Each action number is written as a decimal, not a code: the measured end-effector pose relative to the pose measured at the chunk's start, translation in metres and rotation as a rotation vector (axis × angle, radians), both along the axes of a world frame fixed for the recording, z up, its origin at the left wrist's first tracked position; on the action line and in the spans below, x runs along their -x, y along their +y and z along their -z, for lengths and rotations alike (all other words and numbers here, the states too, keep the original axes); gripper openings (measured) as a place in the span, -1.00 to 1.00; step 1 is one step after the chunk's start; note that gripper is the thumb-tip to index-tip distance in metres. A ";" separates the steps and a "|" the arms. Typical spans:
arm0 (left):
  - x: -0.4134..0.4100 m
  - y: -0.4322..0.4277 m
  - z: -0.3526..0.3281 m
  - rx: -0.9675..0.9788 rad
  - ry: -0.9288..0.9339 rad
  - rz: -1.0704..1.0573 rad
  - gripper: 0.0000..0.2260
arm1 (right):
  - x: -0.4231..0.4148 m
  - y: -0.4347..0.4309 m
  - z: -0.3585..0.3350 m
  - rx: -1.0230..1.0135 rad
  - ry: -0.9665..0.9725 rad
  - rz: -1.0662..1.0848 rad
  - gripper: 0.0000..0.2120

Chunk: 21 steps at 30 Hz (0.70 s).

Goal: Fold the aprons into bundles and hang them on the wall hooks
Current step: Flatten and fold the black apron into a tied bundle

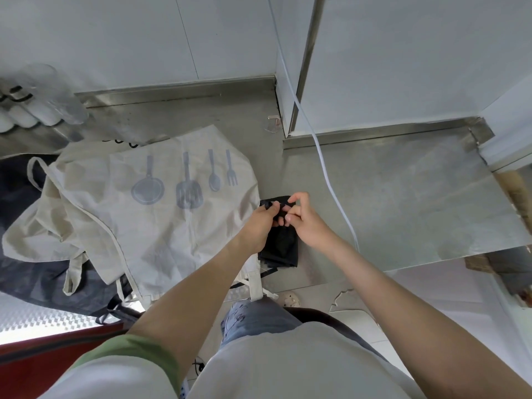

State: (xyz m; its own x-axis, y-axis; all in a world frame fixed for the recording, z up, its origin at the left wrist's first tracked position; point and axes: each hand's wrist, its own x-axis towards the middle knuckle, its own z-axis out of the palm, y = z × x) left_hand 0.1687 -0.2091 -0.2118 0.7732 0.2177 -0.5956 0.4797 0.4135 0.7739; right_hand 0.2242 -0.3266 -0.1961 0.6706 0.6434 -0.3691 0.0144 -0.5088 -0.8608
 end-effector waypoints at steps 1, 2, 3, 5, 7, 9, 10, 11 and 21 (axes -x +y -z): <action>0.000 0.002 -0.001 0.032 -0.011 -0.005 -0.70 | -0.002 -0.001 -0.001 -0.007 0.025 -0.007 -0.76; 0.000 0.004 -0.002 0.052 -0.025 -0.007 -0.72 | -0.003 -0.001 -0.003 -0.008 0.045 -0.013 -0.77; 0.000 0.006 -0.004 0.055 -0.038 -0.001 -0.73 | -0.005 -0.002 -0.004 -0.010 0.064 -0.018 -0.77; 0.002 0.008 -0.007 0.052 -0.071 0.017 -0.76 | -0.008 -0.004 -0.005 -0.014 0.087 -0.041 -0.77; 0.005 0.011 -0.010 0.068 -0.088 0.014 -0.80 | -0.009 -0.005 -0.006 -0.010 0.090 -0.079 -0.79; 0.007 0.013 -0.012 0.075 -0.081 0.017 -0.83 | -0.009 -0.006 -0.008 -0.002 0.098 -0.099 -0.81; 0.007 0.014 -0.013 0.064 -0.086 0.032 -0.83 | -0.009 -0.007 -0.010 0.004 0.097 -0.102 -0.82; 0.007 0.015 -0.012 0.046 -0.100 0.056 -0.82 | -0.010 -0.007 -0.011 0.013 0.092 -0.101 -0.83; 0.006 0.023 -0.020 -0.326 -0.141 0.303 -0.94 | -0.018 -0.002 -0.001 0.052 0.097 0.021 -0.83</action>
